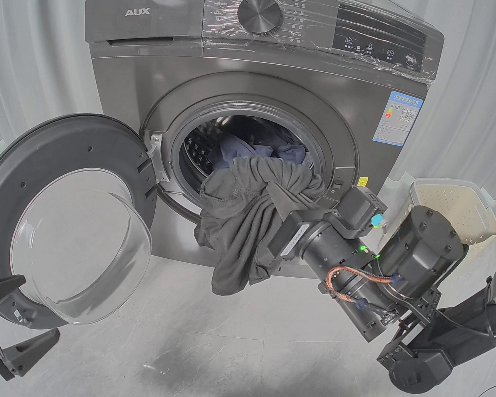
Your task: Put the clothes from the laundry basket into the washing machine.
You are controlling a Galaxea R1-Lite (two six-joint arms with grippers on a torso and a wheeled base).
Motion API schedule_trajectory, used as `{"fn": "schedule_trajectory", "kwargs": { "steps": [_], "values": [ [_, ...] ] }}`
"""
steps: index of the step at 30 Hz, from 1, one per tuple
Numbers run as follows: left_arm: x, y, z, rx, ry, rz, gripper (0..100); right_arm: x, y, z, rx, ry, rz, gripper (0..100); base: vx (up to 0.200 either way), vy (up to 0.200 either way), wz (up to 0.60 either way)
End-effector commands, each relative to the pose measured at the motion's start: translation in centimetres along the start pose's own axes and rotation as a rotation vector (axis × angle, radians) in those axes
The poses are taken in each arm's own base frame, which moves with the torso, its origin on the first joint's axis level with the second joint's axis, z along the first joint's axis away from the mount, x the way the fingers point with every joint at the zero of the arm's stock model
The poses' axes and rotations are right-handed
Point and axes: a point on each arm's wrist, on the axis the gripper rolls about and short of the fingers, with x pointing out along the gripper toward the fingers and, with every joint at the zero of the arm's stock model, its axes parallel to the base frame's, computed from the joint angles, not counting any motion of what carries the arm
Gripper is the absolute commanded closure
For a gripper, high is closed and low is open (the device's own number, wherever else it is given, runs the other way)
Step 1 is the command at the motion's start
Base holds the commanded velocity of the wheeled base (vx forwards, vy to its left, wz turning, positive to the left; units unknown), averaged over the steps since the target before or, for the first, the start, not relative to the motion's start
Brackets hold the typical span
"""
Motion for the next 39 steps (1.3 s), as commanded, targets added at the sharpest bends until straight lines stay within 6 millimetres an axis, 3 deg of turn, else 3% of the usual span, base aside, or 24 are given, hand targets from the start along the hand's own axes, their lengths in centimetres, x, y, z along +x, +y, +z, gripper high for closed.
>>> {"fn": "schedule_trajectory", "kwargs": {
  "steps": [1, 8, 24, 39],
  "values": [
    [5.0, 0.7, -0.1, -0.045, 0.152, -0.175, 0, 1.6, 0.5, -0.6, 0.012, -0.045, 0.023, 100, 0.000, 0.000, 0.00],
    [9.4, 0.6, -0.5, -0.043, 0.206, -0.267, 0, 1.6, 0.3, -0.6, 0.013, -0.048, 0.017, 100, 0.000, 0.000, 0.00],
    [17.1, -0.2, -2.2, -0.055, 0.248, -0.330, 0, 1.5, 0.1, -0.1, 0.017, -0.072, 0.012, 100, 0.000, 0.000, 0.00],
    [22.9, -0.2, -4.8, -0.089, 0.222, -0.344, 0, 1.4, 0.5, -0.3, 0.021, -0.067, 0.021, 100, 0.000, 0.000, 0.00]
  ]
}}
